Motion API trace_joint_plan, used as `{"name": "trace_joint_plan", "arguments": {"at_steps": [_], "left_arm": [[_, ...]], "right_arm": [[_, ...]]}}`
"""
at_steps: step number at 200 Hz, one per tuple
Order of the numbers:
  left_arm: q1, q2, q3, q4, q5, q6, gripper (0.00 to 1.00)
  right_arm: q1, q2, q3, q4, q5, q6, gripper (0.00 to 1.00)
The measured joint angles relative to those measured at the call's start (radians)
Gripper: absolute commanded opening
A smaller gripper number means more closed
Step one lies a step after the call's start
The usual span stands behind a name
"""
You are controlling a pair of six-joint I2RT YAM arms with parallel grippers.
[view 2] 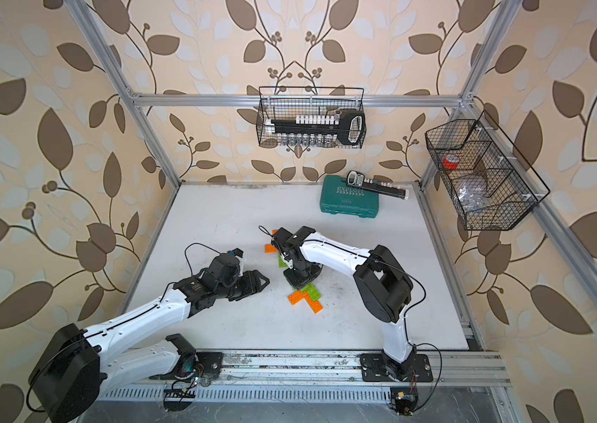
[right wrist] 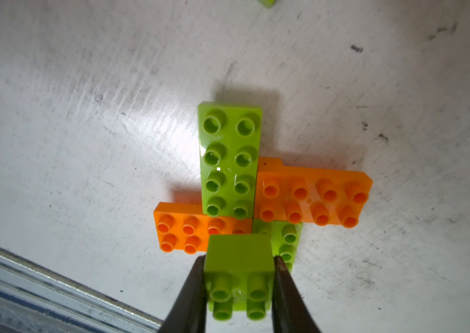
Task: Assemble a small pinwheel with lego
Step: Assemble the lego brick with the lego brick.
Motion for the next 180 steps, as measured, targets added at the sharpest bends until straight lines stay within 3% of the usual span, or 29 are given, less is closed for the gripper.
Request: {"name": "trace_joint_plan", "arguments": {"at_steps": [180], "left_arm": [[0.000,0.034,0.024,-0.003,0.019,0.000,0.65]], "right_arm": [[-0.013,0.038,-0.011,0.053,0.023,0.005,0.00]]}}
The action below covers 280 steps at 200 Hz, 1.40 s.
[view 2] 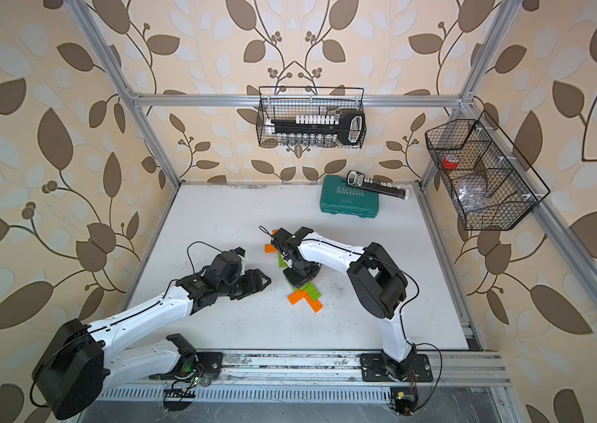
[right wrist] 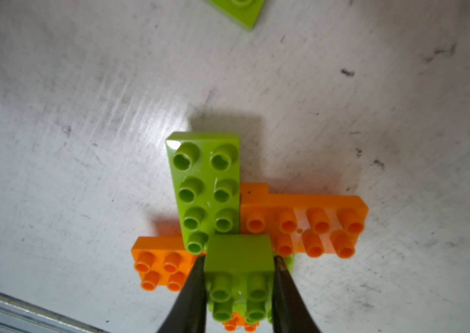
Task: Assemble a small pinwheel with lego
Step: Assemble the lego brick with the lego brick, then place the lego brick at the center of the board.
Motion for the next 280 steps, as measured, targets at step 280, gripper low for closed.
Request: {"name": "trace_joint_plan", "arguments": {"at_steps": [280], "left_arm": [[-0.056,0.602,0.682,-0.160,-0.050,0.275,0.68]], "right_arm": [[-0.354,0.148,0.255,-0.120,0.013,0.225,0.08]]}}
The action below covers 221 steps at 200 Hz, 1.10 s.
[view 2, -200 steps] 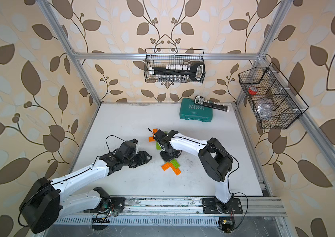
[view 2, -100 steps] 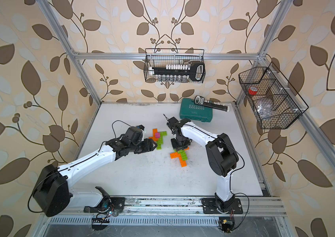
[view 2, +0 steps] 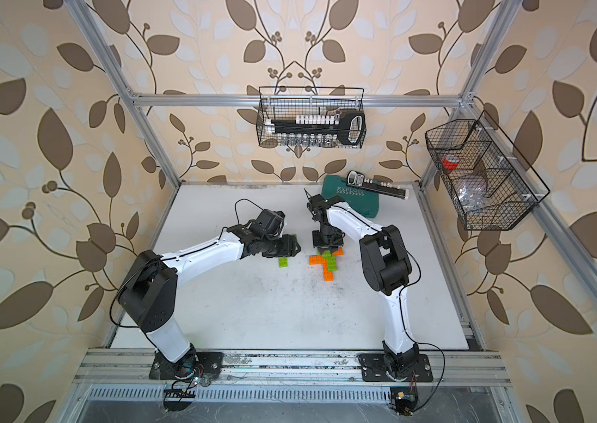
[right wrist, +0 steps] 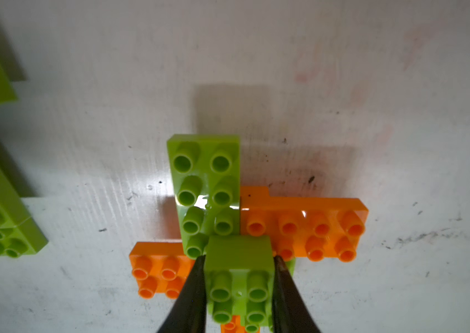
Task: Assemble a small pinwheel with lego
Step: Place the lego brick at the center of the board.
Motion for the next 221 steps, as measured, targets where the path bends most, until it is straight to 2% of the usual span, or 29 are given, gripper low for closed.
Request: {"name": "trace_joint_plan", "arguments": {"at_steps": [28,45,68,97,114,134,153,189,221], "left_arm": [[-0.008,0.000,-0.001,-0.001,0.003,-0.001,0.69],[-0.008,0.000,-0.008,0.001,0.003,-0.002,0.72],[-0.008,-0.002,-0.025,0.002,0.002,-0.004,0.77],[-0.008,-0.032,-0.050,0.000,-0.002,-0.006,0.79],[-0.008,-0.070,-0.061,0.000,-0.006,-0.007,0.84],[-0.008,-0.133,-0.079,-0.003,-0.019,-0.008,0.98],[-0.008,-0.219,-0.103,-0.024,-0.045,0.006,0.99],[-0.011,-0.390,-0.138,-0.068,-0.102,0.020,0.99],[-0.013,-0.516,-0.211,-0.075,-0.115,0.045,0.99]], "right_arm": [[0.001,0.005,0.005,-0.008,0.000,0.005,0.23],[0.001,0.005,0.009,-0.010,0.000,0.010,0.35],[0.001,0.005,0.011,-0.011,0.000,0.015,0.47],[0.001,0.005,0.013,-0.014,0.000,0.023,0.54],[0.001,0.002,0.013,-0.014,0.000,0.023,0.63],[0.001,-0.040,-0.010,-0.001,0.000,0.025,0.79],[0.001,-0.134,-0.051,0.013,-0.014,0.026,0.98],[0.003,-0.362,-0.151,0.077,-0.059,0.032,0.98],[0.013,-0.610,-0.360,0.204,-0.068,0.033,0.98]]}}
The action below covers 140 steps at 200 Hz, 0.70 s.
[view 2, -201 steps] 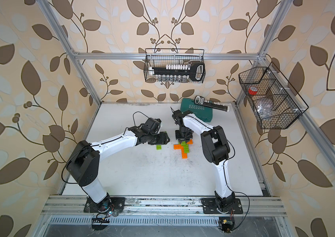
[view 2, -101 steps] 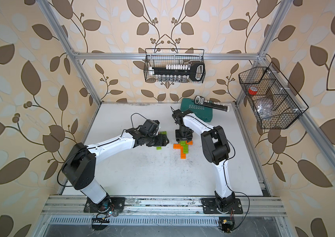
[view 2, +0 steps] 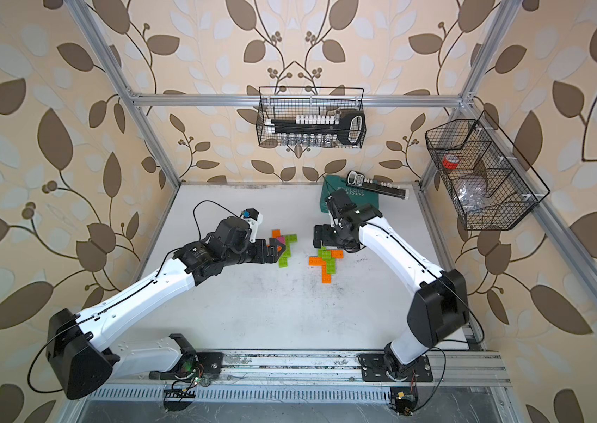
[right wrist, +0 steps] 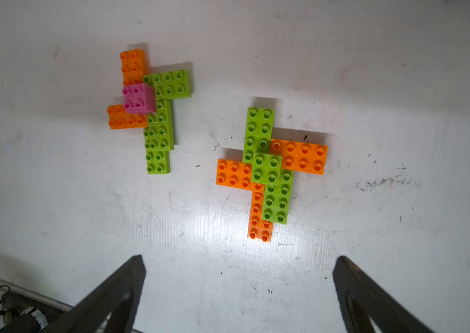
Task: Assemble a small pinwheel with lego
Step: Place the lego brick at the center of the board, then reset both arms
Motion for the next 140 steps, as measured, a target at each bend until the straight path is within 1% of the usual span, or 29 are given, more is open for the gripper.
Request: {"name": "trace_joint_plan", "arguments": {"at_steps": [17,33,57,74,110,128,140], "left_arm": [[-0.005,-0.063,-0.040,-0.011,-0.026,0.001,0.99],[-0.006,-0.103,-0.057,-0.024,-0.060,0.002,0.99],[-0.005,-0.134,-0.066,-0.017,-0.112,0.006,0.99],[-0.004,-0.159,-0.095,0.027,-0.129,0.026,0.99],[-0.003,-0.218,-0.182,0.180,-0.136,0.140,0.99],[-0.003,-0.218,-0.209,0.253,-0.169,0.203,0.99],[-0.003,-0.221,-0.238,0.320,-0.212,0.259,0.99]], "right_arm": [[0.005,-0.135,-0.110,0.068,0.015,0.002,0.98],[0.003,-0.224,-0.166,0.111,0.053,0.004,0.98],[0.003,-0.299,-0.216,0.185,0.151,-0.008,0.98],[0.003,-0.332,-0.261,0.227,0.235,-0.023,0.98],[-0.004,-0.384,-0.351,0.338,0.380,-0.079,0.98],[-0.004,-0.418,-0.410,0.436,0.440,-0.127,0.98],[-0.008,-0.429,-0.449,0.510,0.473,-0.160,0.99]]}}
